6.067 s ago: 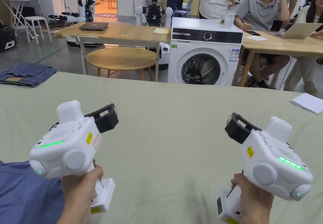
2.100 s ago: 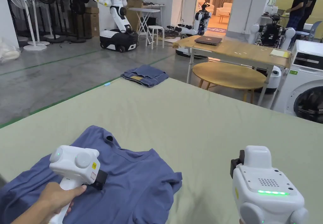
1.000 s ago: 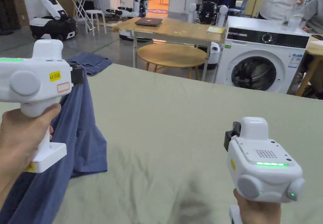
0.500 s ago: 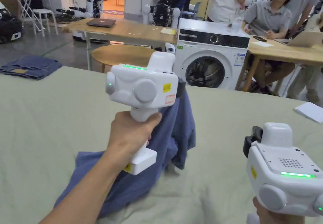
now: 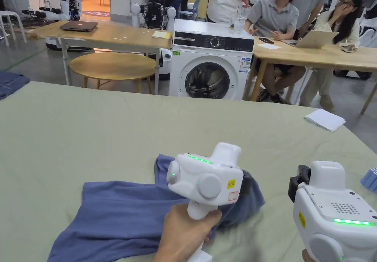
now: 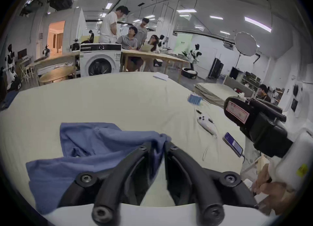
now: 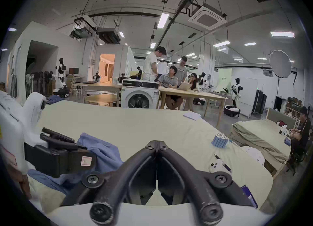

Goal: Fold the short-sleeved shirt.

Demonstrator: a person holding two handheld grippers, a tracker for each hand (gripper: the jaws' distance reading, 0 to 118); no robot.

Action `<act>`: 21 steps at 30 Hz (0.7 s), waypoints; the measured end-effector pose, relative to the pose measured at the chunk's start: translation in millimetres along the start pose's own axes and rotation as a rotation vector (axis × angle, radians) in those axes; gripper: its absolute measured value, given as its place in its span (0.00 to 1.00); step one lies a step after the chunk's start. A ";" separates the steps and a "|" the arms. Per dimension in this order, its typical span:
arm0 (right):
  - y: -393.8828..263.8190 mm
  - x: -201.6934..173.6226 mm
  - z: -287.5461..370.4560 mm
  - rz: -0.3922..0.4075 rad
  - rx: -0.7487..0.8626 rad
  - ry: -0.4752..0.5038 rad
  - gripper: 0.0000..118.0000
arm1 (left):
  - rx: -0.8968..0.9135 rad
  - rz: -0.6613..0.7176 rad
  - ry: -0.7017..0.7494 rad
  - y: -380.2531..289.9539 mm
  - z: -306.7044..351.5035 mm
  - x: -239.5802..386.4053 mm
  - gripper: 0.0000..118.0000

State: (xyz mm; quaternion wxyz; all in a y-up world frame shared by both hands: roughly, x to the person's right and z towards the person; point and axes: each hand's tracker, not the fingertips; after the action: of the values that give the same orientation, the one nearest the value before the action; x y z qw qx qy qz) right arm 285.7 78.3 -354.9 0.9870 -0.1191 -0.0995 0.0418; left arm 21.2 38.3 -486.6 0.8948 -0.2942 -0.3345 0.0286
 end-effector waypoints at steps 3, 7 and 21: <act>-0.3 -6.8 0.2 -0.006 -0.004 0.024 0.00 | 0.056 0.037 0.024 -3.4 27.3 -20.1 0.41; 2.0 -24.5 0.0 0.006 0.008 0.065 0.00 | 0.167 0.052 0.120 -7.9 78.8 -52.6 0.47; 7.2 -86.2 -7.9 -0.033 0.033 0.178 0.00 | 0.231 0.107 0.639 -71.3 188.6 -144.1 0.00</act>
State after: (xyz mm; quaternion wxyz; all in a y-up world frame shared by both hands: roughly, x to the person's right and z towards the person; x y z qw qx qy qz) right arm 202.8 74.3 -380.3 0.9943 -0.1047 -0.0125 0.0165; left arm -216.9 39.3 -417.8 0.9790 -0.2024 -0.0158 0.0197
